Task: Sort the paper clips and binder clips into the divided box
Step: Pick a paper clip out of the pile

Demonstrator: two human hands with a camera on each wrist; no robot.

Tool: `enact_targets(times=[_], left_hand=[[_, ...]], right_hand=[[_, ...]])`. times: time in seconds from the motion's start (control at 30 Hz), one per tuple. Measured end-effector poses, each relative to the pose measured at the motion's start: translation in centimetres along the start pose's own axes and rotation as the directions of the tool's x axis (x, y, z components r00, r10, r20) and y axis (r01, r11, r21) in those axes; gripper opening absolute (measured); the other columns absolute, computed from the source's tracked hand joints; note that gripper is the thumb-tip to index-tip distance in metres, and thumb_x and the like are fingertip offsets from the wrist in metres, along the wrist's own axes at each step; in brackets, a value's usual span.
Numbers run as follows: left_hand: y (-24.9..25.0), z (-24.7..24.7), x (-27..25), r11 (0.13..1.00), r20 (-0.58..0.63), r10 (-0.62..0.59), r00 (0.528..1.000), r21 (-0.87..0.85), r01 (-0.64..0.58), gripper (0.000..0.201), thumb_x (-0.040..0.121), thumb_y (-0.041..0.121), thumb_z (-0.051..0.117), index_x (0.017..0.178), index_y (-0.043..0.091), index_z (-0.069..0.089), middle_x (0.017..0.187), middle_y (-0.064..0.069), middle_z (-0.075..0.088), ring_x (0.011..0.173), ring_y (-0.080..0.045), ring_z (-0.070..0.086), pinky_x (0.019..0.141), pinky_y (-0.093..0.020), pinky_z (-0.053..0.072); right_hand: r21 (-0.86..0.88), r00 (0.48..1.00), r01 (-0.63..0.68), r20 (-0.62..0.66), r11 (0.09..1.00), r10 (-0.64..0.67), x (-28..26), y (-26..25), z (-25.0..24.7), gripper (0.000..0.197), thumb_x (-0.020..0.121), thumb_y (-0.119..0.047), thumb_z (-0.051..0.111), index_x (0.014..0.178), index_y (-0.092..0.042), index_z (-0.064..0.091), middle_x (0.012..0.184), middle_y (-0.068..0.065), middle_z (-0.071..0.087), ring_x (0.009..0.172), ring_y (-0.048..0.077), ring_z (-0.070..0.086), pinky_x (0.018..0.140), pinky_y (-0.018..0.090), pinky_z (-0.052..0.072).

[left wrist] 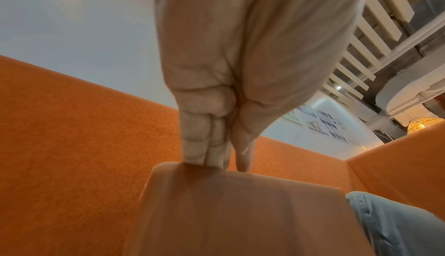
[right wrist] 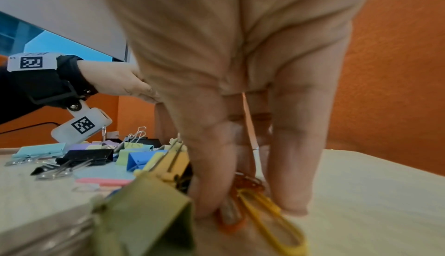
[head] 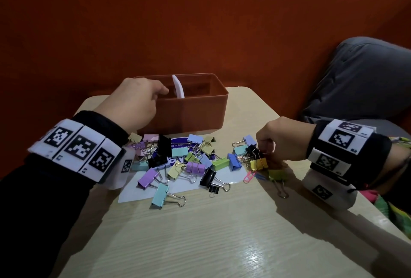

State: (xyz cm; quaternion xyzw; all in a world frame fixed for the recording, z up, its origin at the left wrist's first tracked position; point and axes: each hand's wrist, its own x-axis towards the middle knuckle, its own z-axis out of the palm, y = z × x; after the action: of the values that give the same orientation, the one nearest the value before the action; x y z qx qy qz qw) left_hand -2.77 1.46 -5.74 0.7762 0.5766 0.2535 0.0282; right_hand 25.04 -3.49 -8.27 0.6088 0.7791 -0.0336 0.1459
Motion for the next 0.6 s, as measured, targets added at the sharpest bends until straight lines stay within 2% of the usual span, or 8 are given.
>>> enact_targets(times=[0.07,0.13,0.27,0.33,0.4,0.47,0.53,0.6], left_hand=[[0.0,0.0,0.0,1.000,-0.003,0.003,1.000,-0.002,-0.003,0.037,0.099,0.006,0.043,0.125,0.023,0.063,0.123,-0.009,0.063,0.100,-0.020,0.059,0.090,-0.030,0.046],[0.0,-0.1,0.0,1.000,-0.001,0.002,1.000,-0.003,-0.002,0.033,0.100,0.010,0.044,0.123,0.022,0.064,0.121,-0.009,0.063,0.087,-0.016,0.053,0.084,-0.027,0.045],[0.4,-0.1,-0.1,1.000,0.001,0.010,1.000,0.011,-0.010,0.030,0.100,0.013,0.045,0.121,0.020,0.065,0.119,-0.008,0.064,0.099,-0.020,0.058,0.090,-0.030,0.045],[0.5,-0.3,-0.2,1.000,0.001,0.014,1.000,0.005,-0.014,0.029,0.100,0.013,0.045,0.120,0.019,0.065,0.115,-0.007,0.065,0.084,-0.017,0.058,0.088,-0.030,0.045],[0.5,-0.3,-0.2,1.000,-0.002,0.022,1.000,-0.010,-0.022,0.028,0.100,0.014,0.046,0.119,0.018,0.065,0.108,-0.005,0.066,0.065,-0.007,0.046,0.081,-0.028,0.045],[0.5,-0.3,-0.3,1.000,0.001,0.025,1.000,-0.013,-0.025,0.027,0.099,0.016,0.047,0.119,0.017,0.065,0.095,-0.001,0.062,0.060,-0.002,0.043,0.074,-0.025,0.043],[0.6,-0.4,-0.4,1.000,0.015,0.027,1.000,-0.012,-0.026,0.025,0.098,0.019,0.050,0.119,0.017,0.065,0.097,0.001,0.062,0.065,-0.006,0.051,0.072,-0.025,0.044],[0.7,-0.4,-0.5,0.999,0.018,0.038,0.999,-0.006,-0.037,0.025,0.096,0.023,0.055,0.119,0.018,0.065,0.108,-0.002,0.065,0.077,-0.010,0.057,0.073,-0.022,0.045]], right_hand=[[0.018,1.000,-0.011,-0.010,1.000,0.012,0.2,0.0,0.0,0.031,0.075,-0.002,0.059,0.061,-0.027,0.047,0.068,-0.008,0.053,0.068,0.016,0.048,0.058,0.021,0.038],[0.033,1.000,-0.016,-0.006,0.999,0.017,0.3,0.0,0.1,0.033,0.073,0.001,0.055,0.057,-0.026,0.045,0.061,-0.009,0.048,0.057,0.012,0.042,0.056,0.024,0.037],[0.066,1.000,-0.015,0.015,0.998,0.014,0.0,0.0,0.3,0.026,0.072,0.000,0.056,0.060,-0.022,0.048,0.060,-0.008,0.047,0.055,0.009,0.038,0.058,0.026,0.037],[0.094,1.000,-0.011,-0.009,0.995,0.012,0.0,0.1,0.3,0.028,0.074,-0.005,0.059,0.059,-0.025,0.047,0.061,-0.010,0.048,0.055,0.006,0.040,0.058,0.023,0.037],[0.130,0.999,-0.016,-0.035,0.991,0.020,0.0,0.2,-0.1,0.029,0.075,-0.010,0.065,0.060,-0.030,0.049,0.063,-0.012,0.051,0.056,0.002,0.043,0.059,0.022,0.040],[0.187,0.998,-0.028,-0.050,0.982,0.038,0.0,0.2,-0.8,0.026,0.074,-0.012,0.071,0.065,-0.030,0.054,0.064,-0.013,0.056,0.057,0.002,0.048,0.060,0.025,0.044],[0.258,0.996,-0.031,-0.075,0.966,0.052,-0.1,0.2,-1.6,0.023,0.071,-0.011,0.075,0.068,-0.027,0.058,0.061,-0.011,0.059,0.056,0.005,0.052,0.061,0.027,0.045],[0.337,0.995,-0.016,-0.092,0.941,0.050,0.0,0.1,-2.4,0.019,0.071,-0.011,0.077,0.072,-0.024,0.063,0.057,-0.010,0.061,0.050,0.002,0.053,0.057,0.025,0.045]])
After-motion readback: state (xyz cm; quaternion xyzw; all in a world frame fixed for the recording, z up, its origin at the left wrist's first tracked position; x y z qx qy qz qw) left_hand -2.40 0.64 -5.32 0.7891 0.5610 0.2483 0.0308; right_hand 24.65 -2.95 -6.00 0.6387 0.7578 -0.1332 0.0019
